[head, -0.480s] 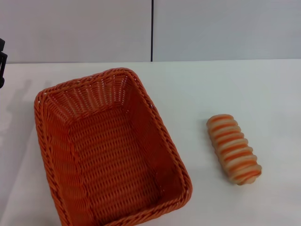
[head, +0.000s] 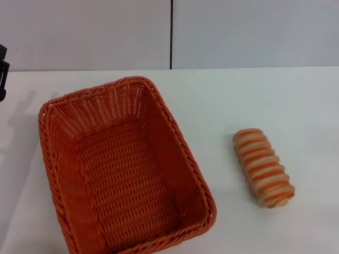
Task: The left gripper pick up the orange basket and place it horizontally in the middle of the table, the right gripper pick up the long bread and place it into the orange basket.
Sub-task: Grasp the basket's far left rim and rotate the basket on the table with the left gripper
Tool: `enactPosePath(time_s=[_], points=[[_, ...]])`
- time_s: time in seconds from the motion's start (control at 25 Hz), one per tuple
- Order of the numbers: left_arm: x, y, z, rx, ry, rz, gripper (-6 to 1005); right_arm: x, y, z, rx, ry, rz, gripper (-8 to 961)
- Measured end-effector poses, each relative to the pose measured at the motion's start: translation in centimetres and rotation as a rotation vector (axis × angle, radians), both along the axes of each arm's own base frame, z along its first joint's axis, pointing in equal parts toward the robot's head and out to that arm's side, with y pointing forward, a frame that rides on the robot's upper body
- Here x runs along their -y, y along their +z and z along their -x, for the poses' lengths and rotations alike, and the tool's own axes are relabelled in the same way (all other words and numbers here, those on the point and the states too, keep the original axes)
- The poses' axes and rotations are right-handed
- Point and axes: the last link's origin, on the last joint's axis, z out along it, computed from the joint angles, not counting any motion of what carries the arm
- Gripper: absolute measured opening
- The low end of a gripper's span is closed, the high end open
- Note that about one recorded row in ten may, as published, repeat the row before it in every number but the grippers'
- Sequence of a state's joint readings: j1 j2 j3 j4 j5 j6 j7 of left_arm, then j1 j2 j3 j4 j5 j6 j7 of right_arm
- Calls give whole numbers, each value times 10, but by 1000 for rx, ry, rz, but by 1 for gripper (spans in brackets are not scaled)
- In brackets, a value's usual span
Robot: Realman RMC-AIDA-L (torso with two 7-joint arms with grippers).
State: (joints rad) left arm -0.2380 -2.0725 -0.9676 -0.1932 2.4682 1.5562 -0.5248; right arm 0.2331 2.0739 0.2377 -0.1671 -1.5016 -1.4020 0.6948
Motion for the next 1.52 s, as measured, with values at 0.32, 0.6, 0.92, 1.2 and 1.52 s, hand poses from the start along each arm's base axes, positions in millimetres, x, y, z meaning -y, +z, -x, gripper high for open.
enactPosePath(time_s=[0.32, 0.6, 0.92, 1.2, 1.52], points=[[0, -1, -1, -1, -4, 7, 563, 1, 0, -1, -1, -6, 0, 651], [-1, 3, 0, 35, -18, 16, 563, -1, 0, -1, -3, -6, 2, 651], [-26, 41, 0, 174, -147, 132, 564, -2, -1, 0, -6, -5, 3, 650], [-45, 68, -1, 212, -215, 257, 564, 0, 0, -2, -8, -12, -6, 649], [-85, 126, -45, -12, -443, 791, 565, -1, 0, -2, -9, -16, -5, 650]])
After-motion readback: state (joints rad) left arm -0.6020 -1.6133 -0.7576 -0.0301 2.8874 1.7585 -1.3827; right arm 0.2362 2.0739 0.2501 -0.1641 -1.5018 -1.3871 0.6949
